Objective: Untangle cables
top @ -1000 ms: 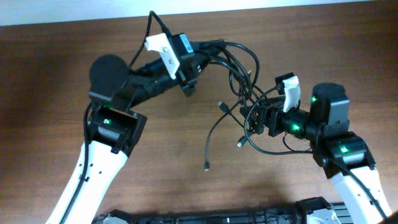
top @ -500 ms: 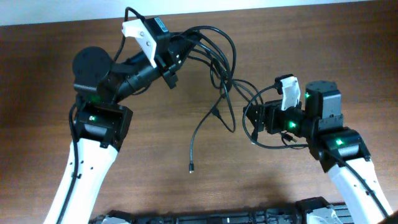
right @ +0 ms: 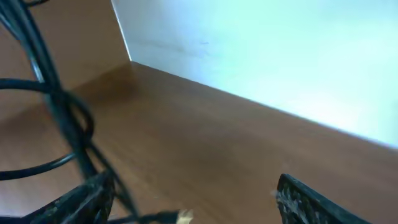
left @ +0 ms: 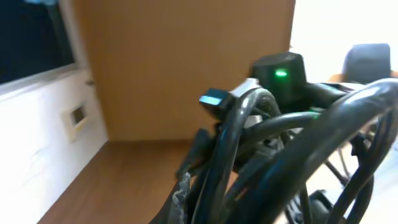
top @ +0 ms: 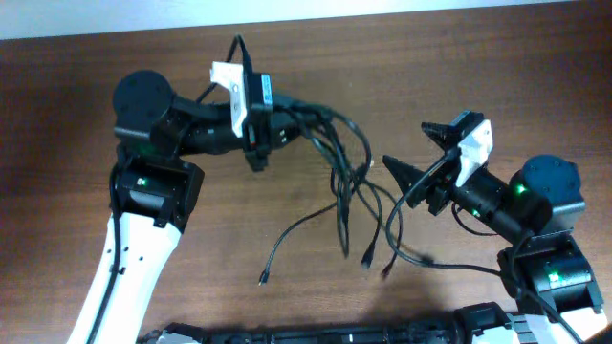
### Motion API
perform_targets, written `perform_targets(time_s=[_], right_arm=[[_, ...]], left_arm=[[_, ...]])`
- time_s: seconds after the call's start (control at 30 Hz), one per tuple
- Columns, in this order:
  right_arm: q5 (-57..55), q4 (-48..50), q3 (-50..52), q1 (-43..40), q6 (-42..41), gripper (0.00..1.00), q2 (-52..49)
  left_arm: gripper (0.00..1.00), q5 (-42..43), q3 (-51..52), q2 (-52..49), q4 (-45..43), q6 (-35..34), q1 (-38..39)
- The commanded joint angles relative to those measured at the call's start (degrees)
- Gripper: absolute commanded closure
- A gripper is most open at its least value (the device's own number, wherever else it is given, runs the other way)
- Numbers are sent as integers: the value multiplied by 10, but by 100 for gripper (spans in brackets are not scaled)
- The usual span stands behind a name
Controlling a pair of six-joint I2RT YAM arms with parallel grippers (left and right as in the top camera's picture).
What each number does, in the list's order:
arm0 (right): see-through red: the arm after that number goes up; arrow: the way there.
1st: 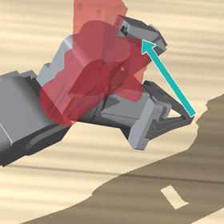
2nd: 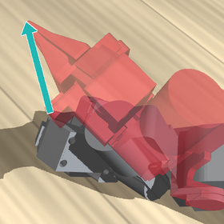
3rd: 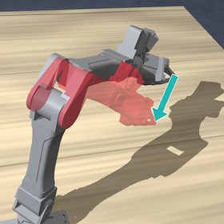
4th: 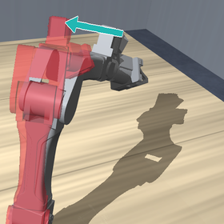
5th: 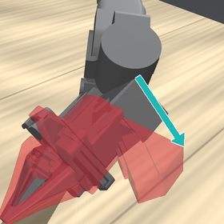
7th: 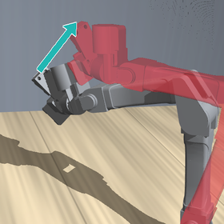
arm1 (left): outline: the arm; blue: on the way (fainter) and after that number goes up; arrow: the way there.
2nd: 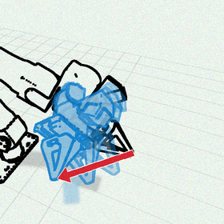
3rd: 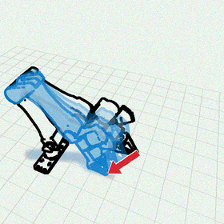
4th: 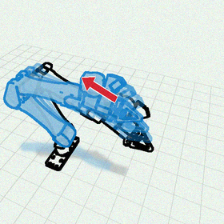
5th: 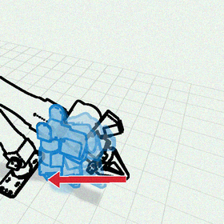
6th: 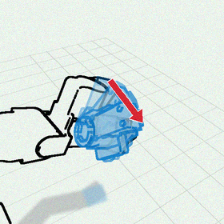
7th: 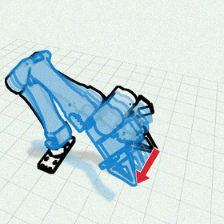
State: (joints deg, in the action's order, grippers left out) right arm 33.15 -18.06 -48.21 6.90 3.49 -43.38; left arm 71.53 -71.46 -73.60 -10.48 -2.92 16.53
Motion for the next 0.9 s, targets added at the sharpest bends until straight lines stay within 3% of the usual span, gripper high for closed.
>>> perform_targets(time_s=[0.0, 0.1, 0.6, 0.87], right_arm=[[122, 6, -8, -2, 157, 18, 2], [207, 17, -8, -2, 234, 18, 2], [282, 81, -8, -2, 235, 18, 2], [281, 140, -8, -2, 225, 18, 2]], left_arm=[[100, 82, -6, 5, -18, 21, 11], [100, 114, -6, 5, -27, 78, 43], [100, -24, -6, 2, -38, 77, 106], [100, -23, -6, -5, -18, 77, 112]])
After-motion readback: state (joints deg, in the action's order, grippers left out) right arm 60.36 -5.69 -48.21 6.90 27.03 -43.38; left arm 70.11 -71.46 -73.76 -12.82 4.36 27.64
